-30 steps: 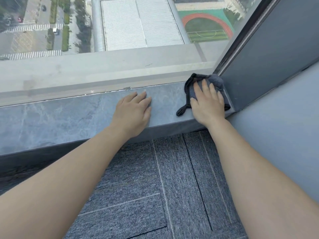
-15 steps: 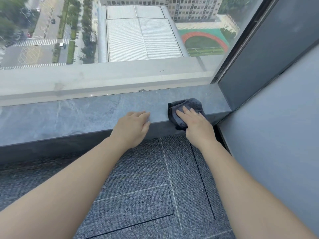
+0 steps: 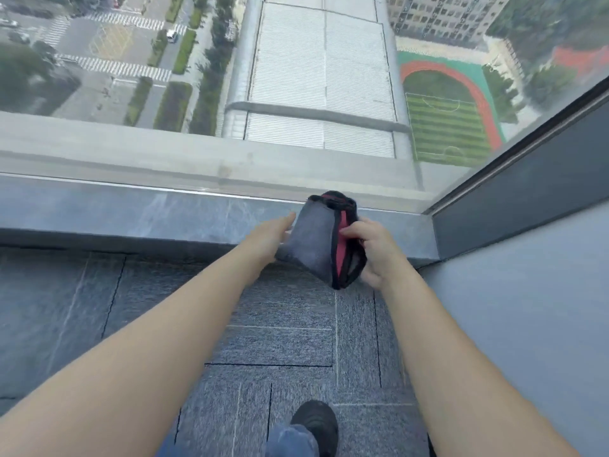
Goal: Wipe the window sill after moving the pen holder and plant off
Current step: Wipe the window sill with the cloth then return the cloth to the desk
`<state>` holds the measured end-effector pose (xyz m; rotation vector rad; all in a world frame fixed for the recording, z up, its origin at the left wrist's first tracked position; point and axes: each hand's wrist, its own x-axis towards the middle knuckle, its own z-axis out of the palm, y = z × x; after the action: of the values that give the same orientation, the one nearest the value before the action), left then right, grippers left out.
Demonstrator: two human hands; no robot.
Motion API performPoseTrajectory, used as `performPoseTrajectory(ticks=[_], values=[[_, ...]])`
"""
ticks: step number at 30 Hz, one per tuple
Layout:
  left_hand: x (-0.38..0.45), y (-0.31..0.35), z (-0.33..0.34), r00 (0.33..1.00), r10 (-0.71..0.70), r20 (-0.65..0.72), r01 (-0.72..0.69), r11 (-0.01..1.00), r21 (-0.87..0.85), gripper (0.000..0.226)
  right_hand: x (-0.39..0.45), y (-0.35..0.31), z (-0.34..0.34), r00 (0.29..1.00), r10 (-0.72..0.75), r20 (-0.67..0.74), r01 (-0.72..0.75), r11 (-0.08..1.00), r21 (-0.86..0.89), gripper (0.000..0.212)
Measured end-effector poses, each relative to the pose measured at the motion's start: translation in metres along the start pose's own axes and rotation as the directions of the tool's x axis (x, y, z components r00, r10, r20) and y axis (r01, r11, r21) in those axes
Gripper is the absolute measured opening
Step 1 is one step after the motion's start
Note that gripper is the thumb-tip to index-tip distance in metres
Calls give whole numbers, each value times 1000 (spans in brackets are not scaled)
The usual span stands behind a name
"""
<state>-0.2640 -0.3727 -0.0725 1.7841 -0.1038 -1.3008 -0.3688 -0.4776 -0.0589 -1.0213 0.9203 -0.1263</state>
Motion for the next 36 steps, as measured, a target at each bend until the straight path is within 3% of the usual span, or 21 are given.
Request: performPoseTrajectory(ticks=[3,6,11,14,18,22,26,29,31,36], values=[[-70,46,-31,999,-51,2,48,943,-328,23,-44,-62,48,986,76,147,-92,991,101,39],[-141,92,-67,993,-28,-113,-26,892,-452,11,-90,-126,93,958,139,252,-172,979,113,30],[-256,152,-129,938,48,-343,-206,875,-439,10,-160,-205,167,875,231,426,-216,973,-84,41],[-323,167,-166,891,70,-448,-278,865,-418,8,-202,-236,220,842,238,484,-94,949,-302,28],[-418,167,-219,810,101,-578,-381,840,-387,14,-261,-255,301,809,211,549,28,919,-394,26],[-521,133,-271,688,85,-721,-461,818,-343,8,-333,-239,391,746,212,631,89,908,-410,22],[-634,73,-315,516,42,-855,-517,811,-272,21,-420,-195,483,669,222,709,124,907,-401,8],[-724,20,-342,396,-36,-918,-544,796,-266,20,-494,-155,547,598,235,766,189,888,-420,10],[-783,-17,-356,316,-104,-943,-561,781,-274,13,-548,-126,587,516,266,814,228,874,-430,12],[-914,-103,-382,98,-256,-962,-589,764,-263,17,-679,-62,669,228,392,891,336,827,-450,11]])
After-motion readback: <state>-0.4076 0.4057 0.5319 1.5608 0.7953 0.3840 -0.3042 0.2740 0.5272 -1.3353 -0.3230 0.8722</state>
